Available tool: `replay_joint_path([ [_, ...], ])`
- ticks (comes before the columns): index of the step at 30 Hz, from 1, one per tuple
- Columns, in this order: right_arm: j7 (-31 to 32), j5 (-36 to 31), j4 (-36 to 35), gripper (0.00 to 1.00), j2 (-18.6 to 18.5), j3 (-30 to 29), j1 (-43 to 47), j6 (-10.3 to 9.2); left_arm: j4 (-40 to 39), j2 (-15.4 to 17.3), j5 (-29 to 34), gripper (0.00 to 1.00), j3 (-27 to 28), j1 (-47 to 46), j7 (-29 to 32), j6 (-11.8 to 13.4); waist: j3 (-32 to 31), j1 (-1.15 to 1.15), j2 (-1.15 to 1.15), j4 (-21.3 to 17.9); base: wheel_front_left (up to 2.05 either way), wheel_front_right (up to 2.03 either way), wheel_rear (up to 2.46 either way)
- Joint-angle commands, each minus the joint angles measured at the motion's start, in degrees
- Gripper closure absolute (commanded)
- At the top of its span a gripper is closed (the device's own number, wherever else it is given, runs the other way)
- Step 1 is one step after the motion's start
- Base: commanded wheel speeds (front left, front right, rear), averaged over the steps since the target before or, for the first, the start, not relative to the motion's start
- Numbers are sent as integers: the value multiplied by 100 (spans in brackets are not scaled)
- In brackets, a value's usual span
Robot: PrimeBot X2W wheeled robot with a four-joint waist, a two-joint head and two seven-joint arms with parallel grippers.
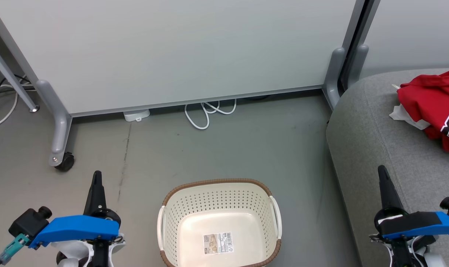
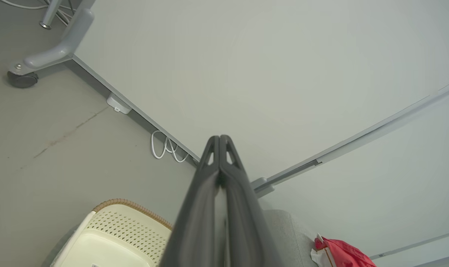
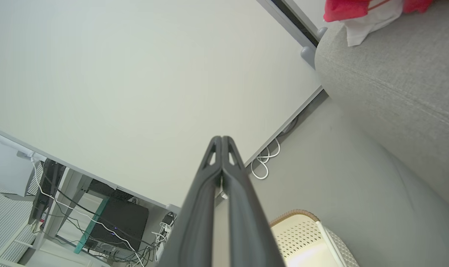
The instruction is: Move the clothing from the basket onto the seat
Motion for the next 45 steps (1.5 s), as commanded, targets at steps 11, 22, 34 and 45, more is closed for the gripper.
replay_joint_path([
  [11, 228, 846, -86, 100, -14, -41, 28, 2, -125, 12, -817, 100, 119, -3, 204, -54, -40, 0, 0, -14, 0, 0, 0],
  [22, 395, 1495, -90, 100, -14, -65, 45, 2, -159, 13, -1462, 100, 195, 19, 368, -71, -79, 0, 0, -28, 0, 0, 0],
  [34, 560, 2127, -93, 100, -14, -90, 66, 2, -193, 13, -2099, 100, 259, 38, 535, -100, -121, 0, 0, -43, 0, 0, 0],
  [45, 704, 2659, -97, 100, -15, -112, 86, 2, -220, 13, -2623, 100, 325, 54, 669, -117, -160, 0, 0, -57, 0, 0, 0],
])
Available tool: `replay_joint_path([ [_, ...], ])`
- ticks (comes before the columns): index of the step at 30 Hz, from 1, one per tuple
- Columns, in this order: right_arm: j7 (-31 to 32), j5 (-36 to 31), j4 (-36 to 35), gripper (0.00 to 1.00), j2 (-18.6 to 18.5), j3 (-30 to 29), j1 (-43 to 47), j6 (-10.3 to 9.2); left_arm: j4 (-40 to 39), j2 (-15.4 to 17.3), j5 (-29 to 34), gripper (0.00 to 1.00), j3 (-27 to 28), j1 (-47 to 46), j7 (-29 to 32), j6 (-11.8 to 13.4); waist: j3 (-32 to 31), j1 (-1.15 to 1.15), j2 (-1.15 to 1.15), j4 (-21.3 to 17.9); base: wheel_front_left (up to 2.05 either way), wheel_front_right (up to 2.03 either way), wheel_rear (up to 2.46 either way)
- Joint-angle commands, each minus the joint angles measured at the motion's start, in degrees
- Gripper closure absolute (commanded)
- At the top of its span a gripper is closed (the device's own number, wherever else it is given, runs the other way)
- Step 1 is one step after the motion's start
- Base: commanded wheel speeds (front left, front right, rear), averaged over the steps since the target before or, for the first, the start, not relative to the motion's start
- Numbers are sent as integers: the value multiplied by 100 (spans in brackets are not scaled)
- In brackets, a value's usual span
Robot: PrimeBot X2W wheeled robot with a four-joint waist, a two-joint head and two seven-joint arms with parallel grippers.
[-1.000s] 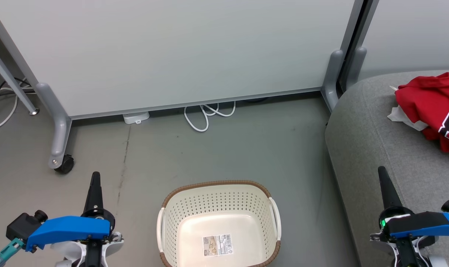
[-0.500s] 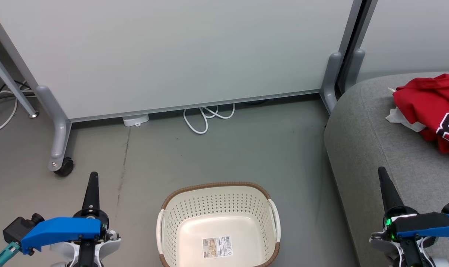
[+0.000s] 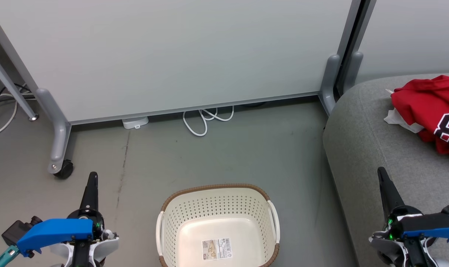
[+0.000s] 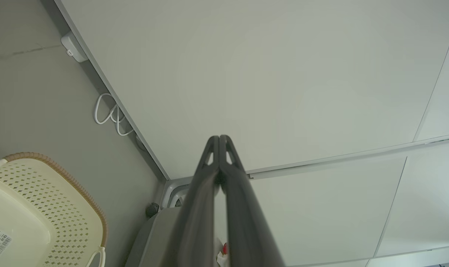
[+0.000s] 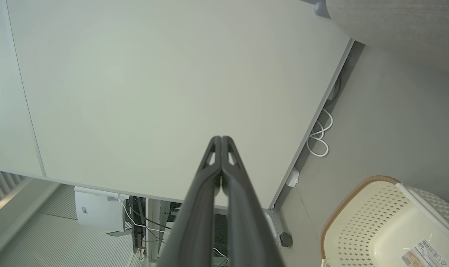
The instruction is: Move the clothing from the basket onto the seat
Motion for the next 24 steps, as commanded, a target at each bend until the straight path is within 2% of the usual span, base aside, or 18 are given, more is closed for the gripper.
replay_joint_path([
  [1, 40, 162, -46, 100, -14, -18, 61, 2, -54, 11, -146, 100, 44, 8, 43, -42, -7, 0, 0, -3, 0, 0, 0],
  [24, 278, 1091, -44, 100, -14, -53, 91, 2, -99, 12, -1068, 100, 139, 34, 283, -80, -84, 0, 0, -30, 0, 0, 0],
])
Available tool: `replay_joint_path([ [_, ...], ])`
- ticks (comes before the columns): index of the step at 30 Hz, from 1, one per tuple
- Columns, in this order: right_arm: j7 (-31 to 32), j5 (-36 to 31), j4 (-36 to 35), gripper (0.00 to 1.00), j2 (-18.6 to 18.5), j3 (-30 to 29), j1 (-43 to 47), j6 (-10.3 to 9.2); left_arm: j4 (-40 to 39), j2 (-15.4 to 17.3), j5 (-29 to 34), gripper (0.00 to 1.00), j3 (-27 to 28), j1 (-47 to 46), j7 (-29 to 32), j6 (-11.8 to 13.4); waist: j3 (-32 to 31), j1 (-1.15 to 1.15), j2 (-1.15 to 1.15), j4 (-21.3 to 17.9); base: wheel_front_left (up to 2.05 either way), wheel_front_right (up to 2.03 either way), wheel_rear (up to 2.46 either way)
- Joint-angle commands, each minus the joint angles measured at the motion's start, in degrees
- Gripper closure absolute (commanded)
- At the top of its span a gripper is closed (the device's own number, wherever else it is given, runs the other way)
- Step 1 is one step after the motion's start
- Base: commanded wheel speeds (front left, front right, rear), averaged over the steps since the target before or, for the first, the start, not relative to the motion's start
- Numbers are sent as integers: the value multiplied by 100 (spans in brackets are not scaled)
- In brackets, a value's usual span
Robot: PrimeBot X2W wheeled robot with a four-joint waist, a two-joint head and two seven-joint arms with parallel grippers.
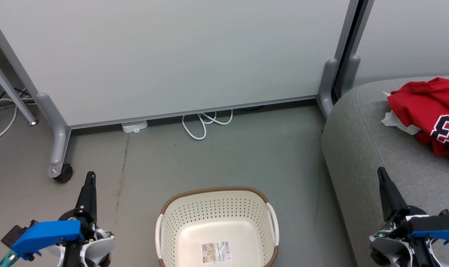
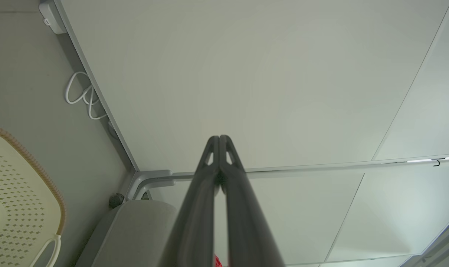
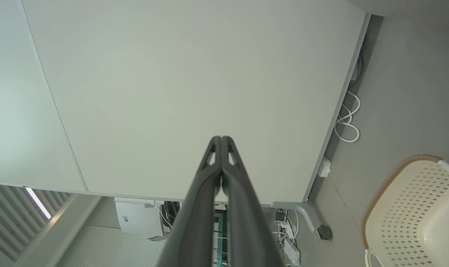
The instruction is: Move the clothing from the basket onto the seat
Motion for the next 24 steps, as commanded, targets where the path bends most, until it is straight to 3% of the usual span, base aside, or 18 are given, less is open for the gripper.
replay_joint_path([
  [1, 26, 120, -21, 100, -13, -16, 74, 2, -36, 11, -98, 100, 19, 11, 39, -55, -5, 0, 0, -2, 0, 0, 0],
  [24, 79, 297, -21, 100, -13, -21, 80, 2, -42, 11, -283, 100, 40, 20, 91, -49, -24, 0, 0, -8, 0, 0, 0],
])
